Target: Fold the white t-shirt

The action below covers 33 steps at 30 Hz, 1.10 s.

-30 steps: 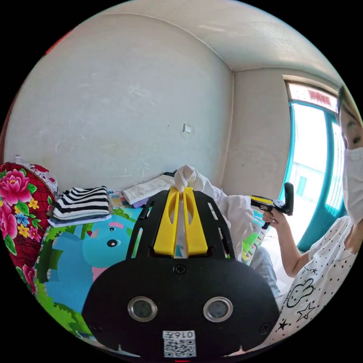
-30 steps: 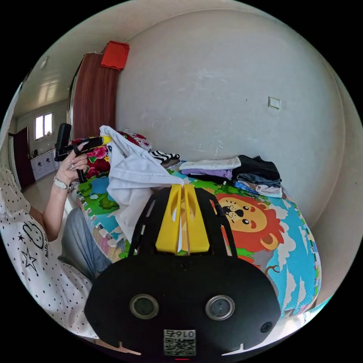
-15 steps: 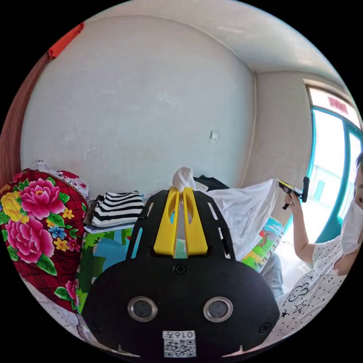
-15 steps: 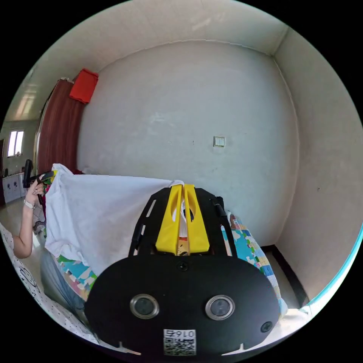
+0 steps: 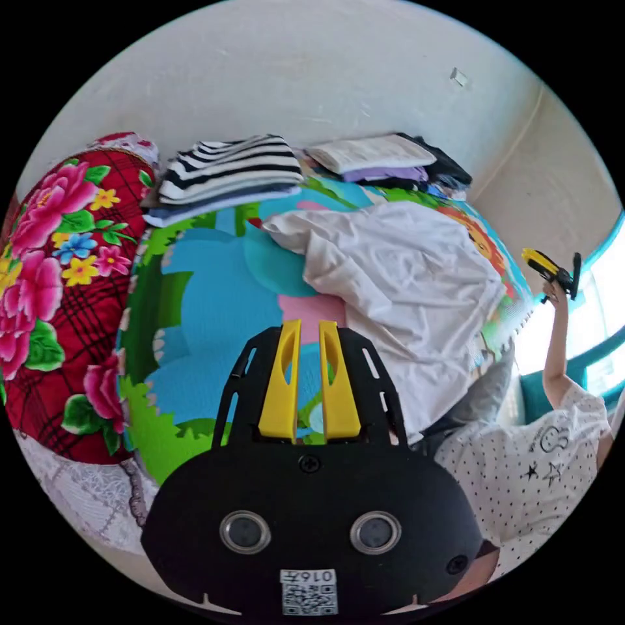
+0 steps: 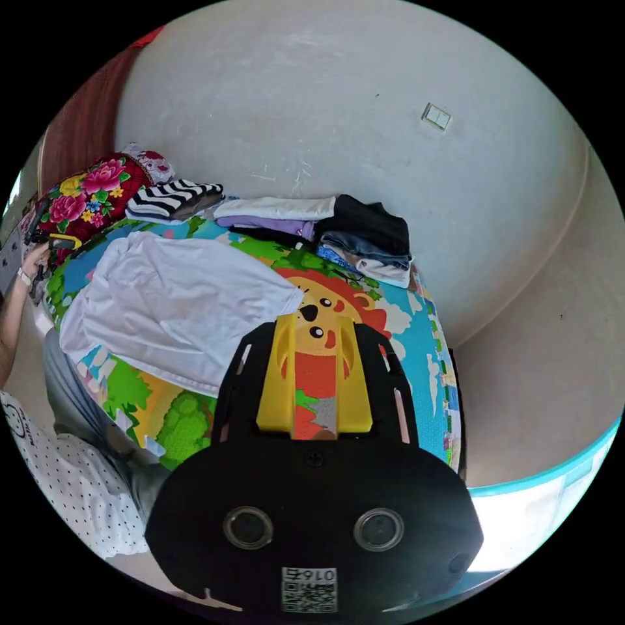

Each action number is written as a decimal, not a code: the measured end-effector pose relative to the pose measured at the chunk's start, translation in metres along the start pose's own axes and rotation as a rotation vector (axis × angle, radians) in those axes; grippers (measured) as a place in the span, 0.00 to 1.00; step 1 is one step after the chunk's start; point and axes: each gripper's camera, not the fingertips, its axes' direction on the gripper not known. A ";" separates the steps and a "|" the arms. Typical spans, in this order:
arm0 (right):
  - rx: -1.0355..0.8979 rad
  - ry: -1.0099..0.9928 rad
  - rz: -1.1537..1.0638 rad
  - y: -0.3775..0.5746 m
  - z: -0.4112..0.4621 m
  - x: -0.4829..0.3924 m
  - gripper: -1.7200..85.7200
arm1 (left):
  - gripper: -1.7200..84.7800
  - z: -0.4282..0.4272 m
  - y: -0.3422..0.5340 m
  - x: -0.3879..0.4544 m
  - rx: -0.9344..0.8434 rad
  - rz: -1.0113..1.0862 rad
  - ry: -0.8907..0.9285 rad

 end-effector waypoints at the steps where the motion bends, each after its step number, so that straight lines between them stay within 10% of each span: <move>1: -0.026 -0.070 -0.027 0.005 0.009 -0.006 0.13 | 0.07 0.006 0.004 0.001 0.005 -0.002 0.014; 10: -0.167 -0.372 0.069 0.022 0.067 0.012 0.16 | 0.09 0.057 -0.007 -0.011 0.074 -0.015 0.183; 19: -0.137 -0.255 -0.001 -0.031 0.055 0.020 0.04 | 0.01 0.060 -0.111 -0.015 0.005 0.064 0.028; 26: 0.088 -0.208 0.135 -0.171 -0.008 0.097 0.03 | 0.01 -0.071 -0.282 -0.050 0.285 -0.011 0.011; 30: 0.378 -0.040 0.229 -0.229 -0.096 0.132 0.02 | 0.01 -0.246 -0.307 -0.039 0.858 0.012 0.191; 33: 0.658 0.103 0.220 -0.227 -0.178 0.136 0.02 | 0.01 -0.307 -0.307 -0.010 0.849 0.069 0.057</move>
